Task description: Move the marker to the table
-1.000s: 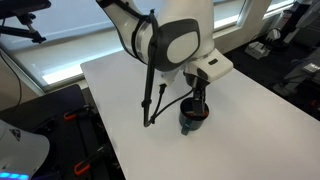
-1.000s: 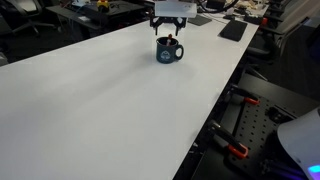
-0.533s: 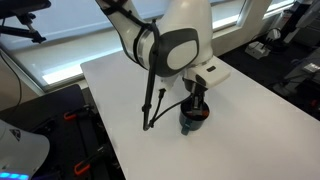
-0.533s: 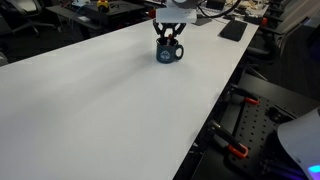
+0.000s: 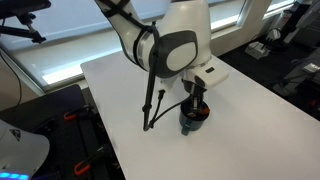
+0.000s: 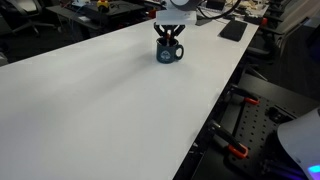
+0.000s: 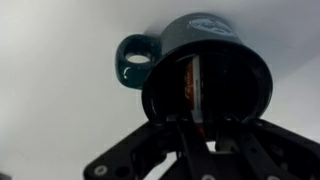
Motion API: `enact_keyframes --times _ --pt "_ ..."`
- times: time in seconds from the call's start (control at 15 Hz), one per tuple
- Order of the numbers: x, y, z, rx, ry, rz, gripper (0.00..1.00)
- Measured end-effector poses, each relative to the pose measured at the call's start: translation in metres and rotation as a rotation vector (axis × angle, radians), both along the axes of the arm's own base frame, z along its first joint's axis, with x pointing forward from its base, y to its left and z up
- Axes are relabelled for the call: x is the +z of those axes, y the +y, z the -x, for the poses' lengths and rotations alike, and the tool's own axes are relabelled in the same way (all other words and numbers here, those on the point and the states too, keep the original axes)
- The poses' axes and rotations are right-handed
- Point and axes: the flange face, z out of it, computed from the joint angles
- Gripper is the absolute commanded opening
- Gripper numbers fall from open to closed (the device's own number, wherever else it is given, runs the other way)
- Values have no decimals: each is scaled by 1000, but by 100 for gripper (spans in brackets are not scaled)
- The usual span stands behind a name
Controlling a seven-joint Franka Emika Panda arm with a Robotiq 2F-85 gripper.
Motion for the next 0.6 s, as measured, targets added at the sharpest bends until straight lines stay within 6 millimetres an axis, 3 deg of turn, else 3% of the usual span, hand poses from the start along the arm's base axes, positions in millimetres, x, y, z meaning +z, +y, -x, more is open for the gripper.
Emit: enact_keyframes --times 0.33,0.6 --pt "3 6 -3 20 -10 3 5" --pt "27 24 -11 75 -46 11 5"
